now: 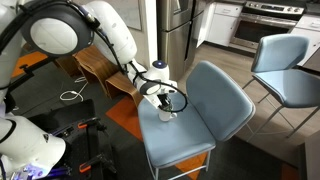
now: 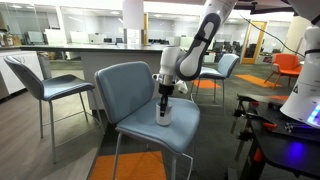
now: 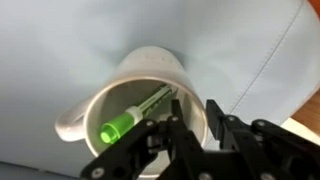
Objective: Move the white cup slightly to the left.
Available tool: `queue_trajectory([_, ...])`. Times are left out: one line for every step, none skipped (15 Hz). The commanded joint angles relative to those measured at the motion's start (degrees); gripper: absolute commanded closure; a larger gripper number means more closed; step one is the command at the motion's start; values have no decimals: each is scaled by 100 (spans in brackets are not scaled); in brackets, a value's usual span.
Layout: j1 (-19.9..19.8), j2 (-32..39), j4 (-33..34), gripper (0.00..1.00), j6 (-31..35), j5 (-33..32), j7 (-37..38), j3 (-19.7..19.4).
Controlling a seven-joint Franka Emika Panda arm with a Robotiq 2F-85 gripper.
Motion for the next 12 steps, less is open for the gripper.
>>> queue_trajectory([-8,-156,-47,34,-82,53,-40,21])
queue_trajectory([18,-226,-87,26,-123,42,-20,-6])
queue_trajectory([104,-332,-156,19,-161,-13,26,-104])
queue_trajectory([171,-458,-233,11,-240,-37,90,-184])
queue_trajectory([137,-584,-302,4,-375,7,94,-153])
queue_trajectory([177,-734,-392,0,-489,8,150,-201])
queue_trajectory([154,-897,-489,0,-588,46,171,-180])
queue_trajectory([217,-1091,-579,0,-754,66,307,-250])
queue_trajectory([223,-1289,-669,0,-936,111,411,-261])
queue_trajectory([254,-1467,-738,0,-1118,117,549,-307])
queue_trajectory([252,-1653,-820,0,-1249,126,656,-326])
queue_trajectory([243,-1812,-867,0,-1412,128,701,-333])
